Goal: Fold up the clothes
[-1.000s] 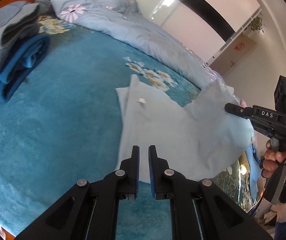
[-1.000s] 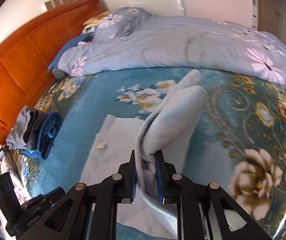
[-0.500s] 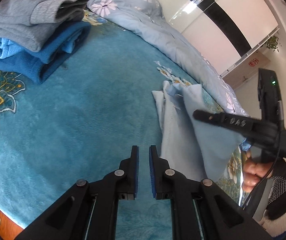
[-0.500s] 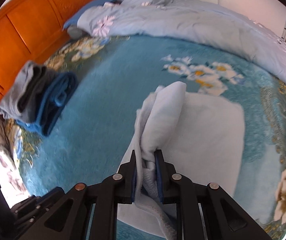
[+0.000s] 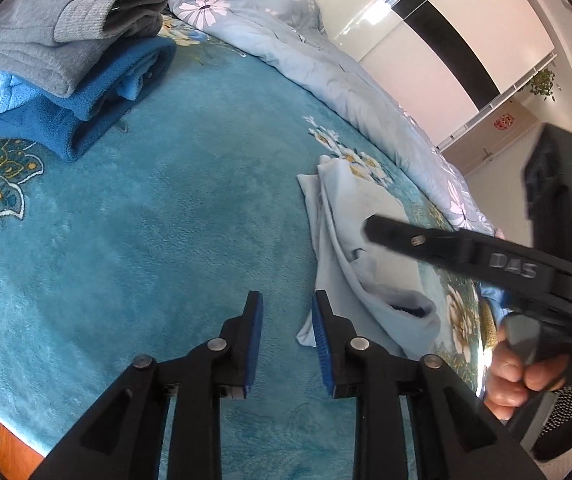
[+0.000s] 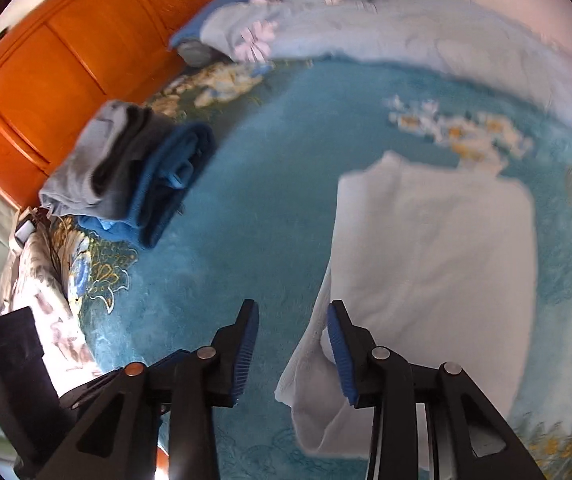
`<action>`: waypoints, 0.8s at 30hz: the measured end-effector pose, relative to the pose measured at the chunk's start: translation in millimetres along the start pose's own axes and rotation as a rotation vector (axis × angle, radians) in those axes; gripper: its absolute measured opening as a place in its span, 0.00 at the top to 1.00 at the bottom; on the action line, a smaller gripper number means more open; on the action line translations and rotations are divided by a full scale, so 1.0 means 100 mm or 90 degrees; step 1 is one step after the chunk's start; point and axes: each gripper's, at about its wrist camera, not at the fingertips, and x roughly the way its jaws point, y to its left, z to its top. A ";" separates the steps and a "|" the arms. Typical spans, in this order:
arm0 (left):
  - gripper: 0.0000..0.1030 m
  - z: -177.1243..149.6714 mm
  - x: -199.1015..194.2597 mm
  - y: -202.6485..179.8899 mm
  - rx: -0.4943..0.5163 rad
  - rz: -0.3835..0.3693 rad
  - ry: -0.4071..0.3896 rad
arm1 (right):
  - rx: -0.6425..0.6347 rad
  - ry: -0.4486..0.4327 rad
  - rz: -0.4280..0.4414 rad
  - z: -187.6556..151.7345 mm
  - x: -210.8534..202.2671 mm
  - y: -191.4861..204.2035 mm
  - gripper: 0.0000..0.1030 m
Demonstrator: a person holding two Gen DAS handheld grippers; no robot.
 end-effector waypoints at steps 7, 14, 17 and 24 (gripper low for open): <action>0.58 -0.01 0.00 -0.32 0.023 -0.063 0.000 | 0.045 -0.077 -0.023 -0.25 -0.64 -0.38 0.51; 0.47 -0.01 0.30 -0.88 0.106 -0.102 0.058 | 0.135 -0.077 -0.066 -0.72 -0.92 -0.95 0.49; 0.47 -0.10 0.40 -1.02 0.146 -0.091 0.072 | 0.178 -0.071 -0.073 -0.93 -0.97 -1.18 0.49; 0.48 -0.20 0.46 -0.92 0.132 -0.072 0.083 | 0.215 -0.064 -0.077 -1.20 -1.00 -1.43 0.48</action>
